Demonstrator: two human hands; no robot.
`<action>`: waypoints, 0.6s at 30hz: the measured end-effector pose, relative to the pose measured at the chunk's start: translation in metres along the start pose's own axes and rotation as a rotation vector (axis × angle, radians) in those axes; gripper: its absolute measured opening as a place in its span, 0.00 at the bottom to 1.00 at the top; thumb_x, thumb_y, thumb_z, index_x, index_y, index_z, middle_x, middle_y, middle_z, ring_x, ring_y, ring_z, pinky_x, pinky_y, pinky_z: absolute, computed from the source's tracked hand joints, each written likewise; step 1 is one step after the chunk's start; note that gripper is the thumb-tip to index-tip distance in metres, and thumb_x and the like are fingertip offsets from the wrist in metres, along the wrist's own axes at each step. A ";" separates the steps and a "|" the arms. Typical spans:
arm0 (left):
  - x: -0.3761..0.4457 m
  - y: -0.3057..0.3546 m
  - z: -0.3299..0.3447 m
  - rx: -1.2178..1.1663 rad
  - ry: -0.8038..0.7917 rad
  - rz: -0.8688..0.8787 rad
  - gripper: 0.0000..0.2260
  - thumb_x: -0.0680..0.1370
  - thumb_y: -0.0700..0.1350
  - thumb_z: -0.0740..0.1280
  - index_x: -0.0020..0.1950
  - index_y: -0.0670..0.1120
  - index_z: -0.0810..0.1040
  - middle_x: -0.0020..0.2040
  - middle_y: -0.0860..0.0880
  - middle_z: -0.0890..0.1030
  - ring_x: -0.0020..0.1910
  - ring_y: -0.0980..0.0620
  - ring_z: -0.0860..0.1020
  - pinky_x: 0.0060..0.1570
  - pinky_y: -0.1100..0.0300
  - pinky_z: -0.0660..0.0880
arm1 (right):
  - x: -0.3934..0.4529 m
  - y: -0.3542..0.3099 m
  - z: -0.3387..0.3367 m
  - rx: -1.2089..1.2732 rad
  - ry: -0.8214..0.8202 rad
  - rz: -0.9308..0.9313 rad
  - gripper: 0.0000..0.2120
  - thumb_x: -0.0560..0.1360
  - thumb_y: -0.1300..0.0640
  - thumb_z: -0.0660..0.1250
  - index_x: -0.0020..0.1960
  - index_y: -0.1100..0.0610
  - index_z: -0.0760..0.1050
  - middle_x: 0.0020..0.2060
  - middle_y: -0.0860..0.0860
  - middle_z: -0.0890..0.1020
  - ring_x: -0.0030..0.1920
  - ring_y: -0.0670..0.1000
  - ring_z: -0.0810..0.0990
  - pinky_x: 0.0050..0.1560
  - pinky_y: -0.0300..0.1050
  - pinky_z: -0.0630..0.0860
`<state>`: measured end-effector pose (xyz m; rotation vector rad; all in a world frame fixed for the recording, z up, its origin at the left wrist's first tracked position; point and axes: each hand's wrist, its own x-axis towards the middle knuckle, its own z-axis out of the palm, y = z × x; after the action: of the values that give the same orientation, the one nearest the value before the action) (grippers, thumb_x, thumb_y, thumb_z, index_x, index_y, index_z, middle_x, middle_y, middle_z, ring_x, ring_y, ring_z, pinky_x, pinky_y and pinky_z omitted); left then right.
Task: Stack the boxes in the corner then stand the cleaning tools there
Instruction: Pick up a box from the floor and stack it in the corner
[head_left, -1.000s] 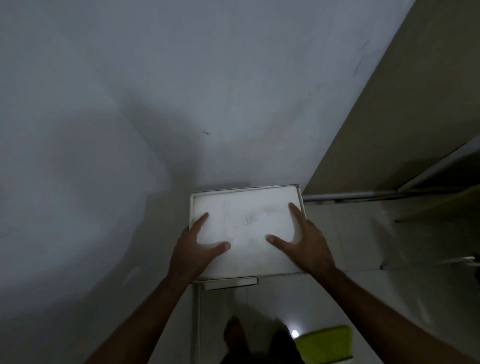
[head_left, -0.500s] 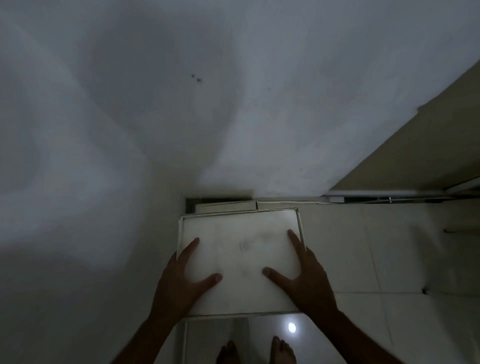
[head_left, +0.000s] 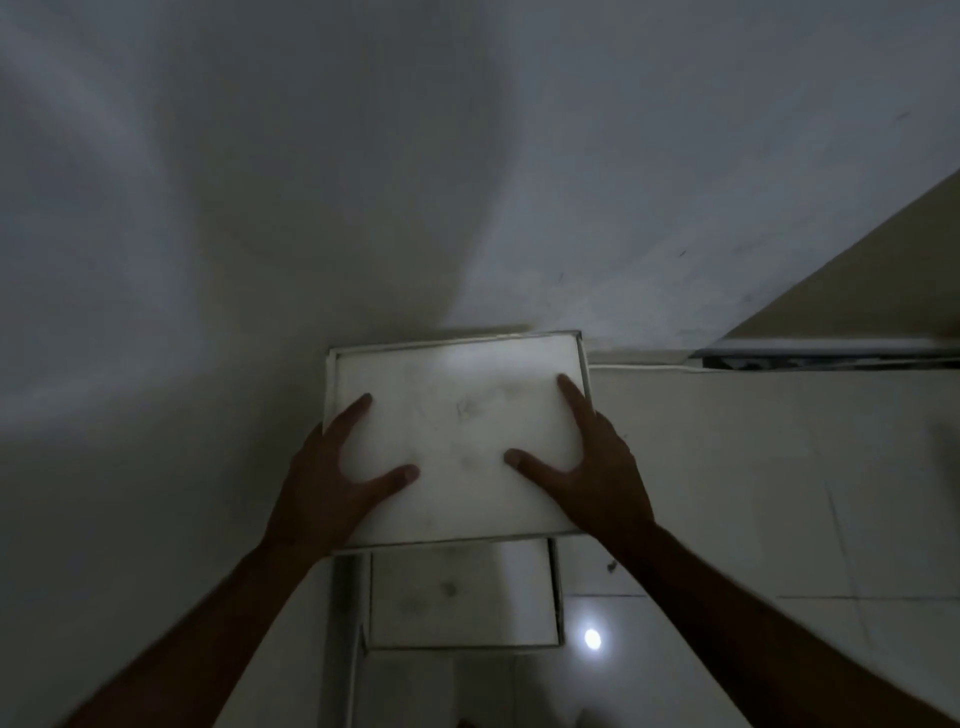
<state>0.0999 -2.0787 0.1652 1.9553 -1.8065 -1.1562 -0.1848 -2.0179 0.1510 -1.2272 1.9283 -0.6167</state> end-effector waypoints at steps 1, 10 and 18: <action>0.010 -0.007 0.002 0.000 0.007 0.008 0.45 0.62 0.67 0.77 0.76 0.68 0.60 0.77 0.51 0.65 0.75 0.48 0.64 0.70 0.53 0.64 | 0.009 0.003 0.008 -0.002 0.012 -0.012 0.50 0.65 0.27 0.72 0.79 0.35 0.51 0.71 0.51 0.72 0.67 0.54 0.73 0.65 0.49 0.70; 0.071 -0.054 0.029 -0.042 0.052 0.070 0.46 0.63 0.65 0.78 0.78 0.61 0.63 0.78 0.51 0.64 0.75 0.49 0.64 0.72 0.51 0.65 | 0.062 0.031 0.056 -0.064 0.053 -0.075 0.50 0.67 0.27 0.71 0.80 0.39 0.51 0.74 0.52 0.69 0.72 0.55 0.70 0.68 0.52 0.69; 0.094 -0.071 0.050 -0.070 0.063 0.085 0.46 0.63 0.65 0.77 0.78 0.59 0.64 0.77 0.51 0.66 0.74 0.52 0.65 0.67 0.62 0.62 | 0.079 0.045 0.067 -0.069 0.080 -0.063 0.50 0.67 0.27 0.71 0.81 0.41 0.53 0.74 0.51 0.71 0.71 0.55 0.71 0.68 0.57 0.72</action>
<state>0.1109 -2.1343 0.0505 1.8370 -1.7738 -1.1034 -0.1754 -2.0705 0.0510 -1.3288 1.9981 -0.6454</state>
